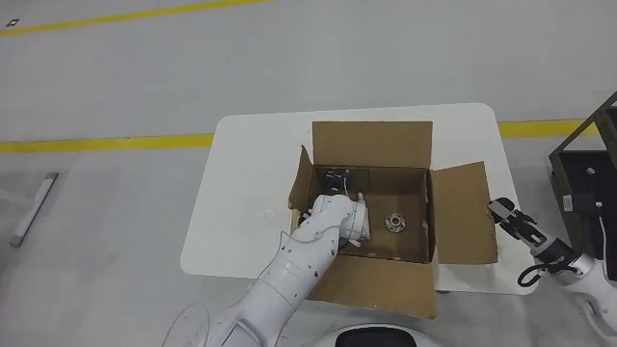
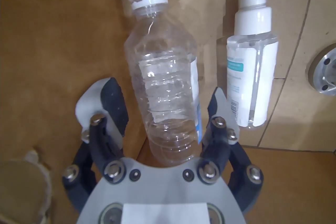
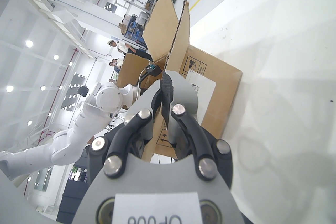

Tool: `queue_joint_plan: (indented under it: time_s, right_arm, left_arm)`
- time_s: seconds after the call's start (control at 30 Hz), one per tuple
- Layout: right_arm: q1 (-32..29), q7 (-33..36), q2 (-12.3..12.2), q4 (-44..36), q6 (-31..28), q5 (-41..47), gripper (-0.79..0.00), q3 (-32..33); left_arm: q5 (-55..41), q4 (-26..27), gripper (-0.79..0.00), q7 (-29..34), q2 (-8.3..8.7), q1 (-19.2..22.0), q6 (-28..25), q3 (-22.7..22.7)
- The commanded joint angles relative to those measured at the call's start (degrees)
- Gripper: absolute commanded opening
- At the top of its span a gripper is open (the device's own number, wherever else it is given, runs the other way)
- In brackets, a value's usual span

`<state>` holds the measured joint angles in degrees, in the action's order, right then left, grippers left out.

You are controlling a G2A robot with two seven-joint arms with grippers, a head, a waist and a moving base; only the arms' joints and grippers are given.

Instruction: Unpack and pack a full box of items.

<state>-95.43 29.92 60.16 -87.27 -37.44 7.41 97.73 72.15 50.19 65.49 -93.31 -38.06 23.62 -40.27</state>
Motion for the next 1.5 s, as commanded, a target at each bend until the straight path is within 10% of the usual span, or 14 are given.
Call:
queue_joint_plan:
  time_s: [0.0, 0.33, 0.43, 0.5, 0.9, 1.23, 1.27, 1.3, 1.47]
  right_arm:
    - [-0.05, 0.07, 0.00, 0.01, 0.05, 0.04, -0.785, 0.03]
    - [-0.10, 0.07, 0.04, 0.02, 0.01, 0.00, -0.785, 0.07]
    - [-0.06, 0.15, 0.05, 0.04, 0.08, 0.05, -0.785, 0.03]
    - [-0.02, 0.16, 0.07, -0.03, 0.10, 0.18, -0.785, -0.02]
    - [-0.05, -0.90, 0.18, -0.64, -0.78, -0.04, -0.785, 0.09]
    - [0.16, -0.76, 0.25, -1.04, -1.01, -0.84, -0.785, -0.26]
    - [0.16, -0.80, 0.26, -0.95, -0.83, -1.15, -0.566, -0.36]
    - [0.18, -0.77, 0.28, -1.10, -1.00, -1.31, 0.000, -0.52]
    - [-0.57, 0.12, 0.41, -1.33, -2.06, 1.94, 0.000, -1.27]
  left_arm:
    - [0.20, -0.59, -0.249, 0.17, -0.34, 0.17, 0.14, 0.15]
    - [0.49, -3.69, -0.200, -0.40, -1.67, 0.85, -0.23, 0.03]
    - [0.43, -4.42, -0.468, -0.70, -1.95, 0.97, -0.49, -0.26]
    - [0.31, -4.71, -0.785, -0.96, -2.12, 0.96, -0.84, -0.47]
    - [1.22, 0.74, -0.785, 0.21, -1.63, -0.48, -2.90, -3.41]
    - [4.48, 20.27, -0.785, 7.24, 1.01, -6.86, -7.06, -8.75]
    - [5.00, 22.47, -0.785, 7.99, 1.29, -7.70, -7.64, -9.29]
    - [5.58, 24.56, -0.785, 8.72, 1.55, -8.46, -8.07, -9.81]
    - [6.84, 33.63, -0.785, 11.70, 2.41, -11.97, -10.29, -11.79]
